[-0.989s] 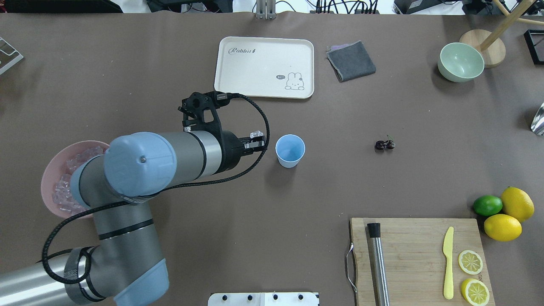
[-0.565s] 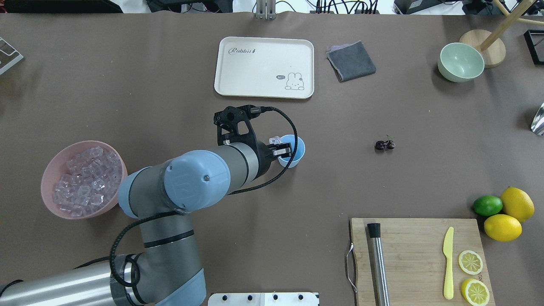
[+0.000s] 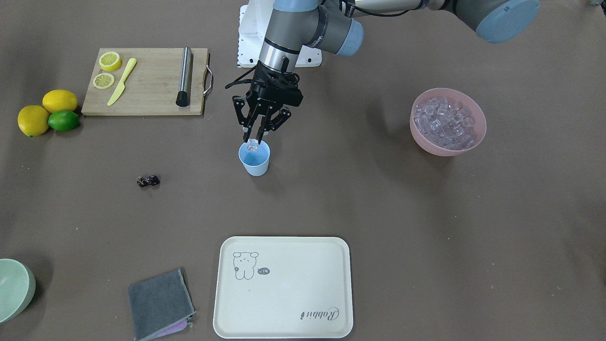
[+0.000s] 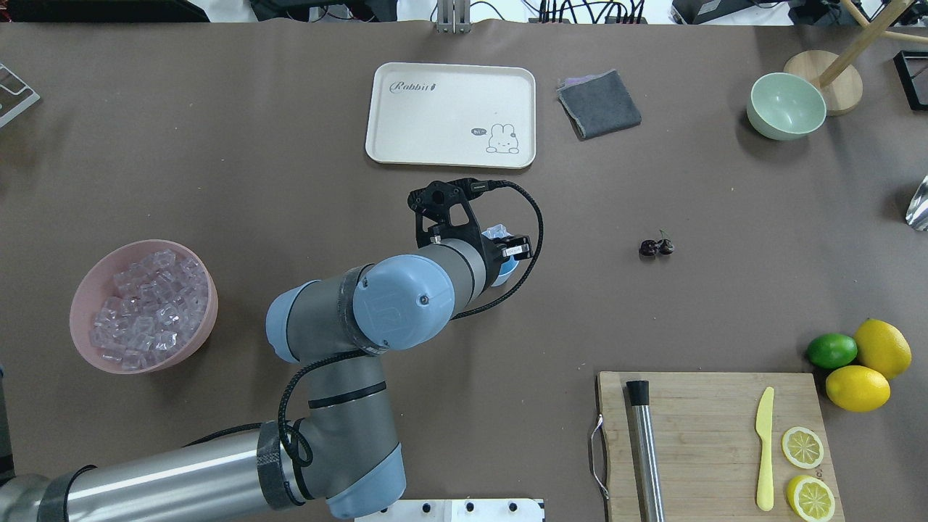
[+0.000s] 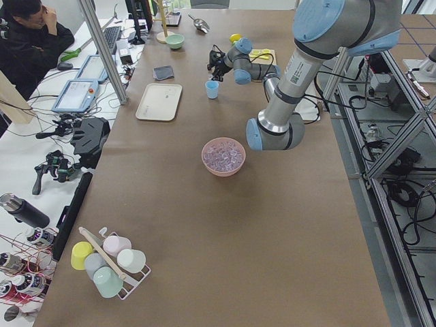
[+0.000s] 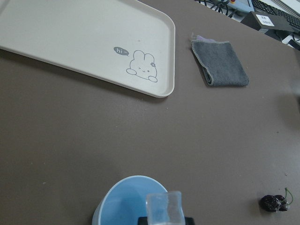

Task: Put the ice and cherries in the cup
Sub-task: 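Open the left gripper to drop the ice cube into the cup, then move the left gripper back over the pink bowl of ice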

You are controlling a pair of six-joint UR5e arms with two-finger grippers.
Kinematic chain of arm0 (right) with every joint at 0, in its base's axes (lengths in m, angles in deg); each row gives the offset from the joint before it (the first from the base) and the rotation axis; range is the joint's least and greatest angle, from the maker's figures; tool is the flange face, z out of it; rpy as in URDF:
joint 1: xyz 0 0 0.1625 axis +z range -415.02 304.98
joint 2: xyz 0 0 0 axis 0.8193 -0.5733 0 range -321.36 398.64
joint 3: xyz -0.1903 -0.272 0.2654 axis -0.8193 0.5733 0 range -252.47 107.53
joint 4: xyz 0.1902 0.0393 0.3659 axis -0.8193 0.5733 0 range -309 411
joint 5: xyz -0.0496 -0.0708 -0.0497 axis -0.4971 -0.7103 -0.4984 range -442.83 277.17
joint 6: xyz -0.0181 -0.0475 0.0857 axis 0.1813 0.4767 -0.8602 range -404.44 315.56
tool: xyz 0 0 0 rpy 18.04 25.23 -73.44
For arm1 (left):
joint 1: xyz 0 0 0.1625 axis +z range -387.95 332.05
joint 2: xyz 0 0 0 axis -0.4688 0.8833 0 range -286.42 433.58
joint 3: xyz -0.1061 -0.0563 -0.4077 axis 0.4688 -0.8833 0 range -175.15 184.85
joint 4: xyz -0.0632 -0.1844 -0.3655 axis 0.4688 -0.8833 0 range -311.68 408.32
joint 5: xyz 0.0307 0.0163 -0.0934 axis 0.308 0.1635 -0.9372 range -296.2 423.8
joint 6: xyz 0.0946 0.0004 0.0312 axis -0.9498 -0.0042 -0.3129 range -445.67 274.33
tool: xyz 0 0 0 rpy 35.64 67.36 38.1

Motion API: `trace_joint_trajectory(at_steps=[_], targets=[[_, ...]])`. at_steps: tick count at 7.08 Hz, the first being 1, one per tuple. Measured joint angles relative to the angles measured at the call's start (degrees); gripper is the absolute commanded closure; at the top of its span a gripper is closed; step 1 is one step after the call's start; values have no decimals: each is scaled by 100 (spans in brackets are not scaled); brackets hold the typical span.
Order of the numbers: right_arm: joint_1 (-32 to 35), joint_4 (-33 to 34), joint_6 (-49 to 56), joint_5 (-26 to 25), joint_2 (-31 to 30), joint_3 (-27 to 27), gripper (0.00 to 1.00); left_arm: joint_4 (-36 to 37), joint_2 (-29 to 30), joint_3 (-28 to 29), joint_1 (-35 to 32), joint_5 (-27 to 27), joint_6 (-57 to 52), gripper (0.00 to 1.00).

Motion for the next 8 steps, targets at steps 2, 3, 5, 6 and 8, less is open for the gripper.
trace_joint_trajectory(at_steps=[2, 3, 5, 6, 8], targets=[[0, 0, -1, 2, -13, 2, 0, -64, 4, 94, 10, -4, -12, 100], [0, 0, -2, 3, -18, 5, 0, -68, 0, 97, 16, -6, -13, 79], [0, 0, -1, 5, -30, 14, 0, -63, -14, 27, 16, -27, -13, 2], [0, -2, 1, 7, -35, 14, 0, -59, -30, 0, 16, -29, -20, 2], [0, -2, 4, 7, -41, 13, 0, -48, -65, -53, 21, -24, -13, 2]])
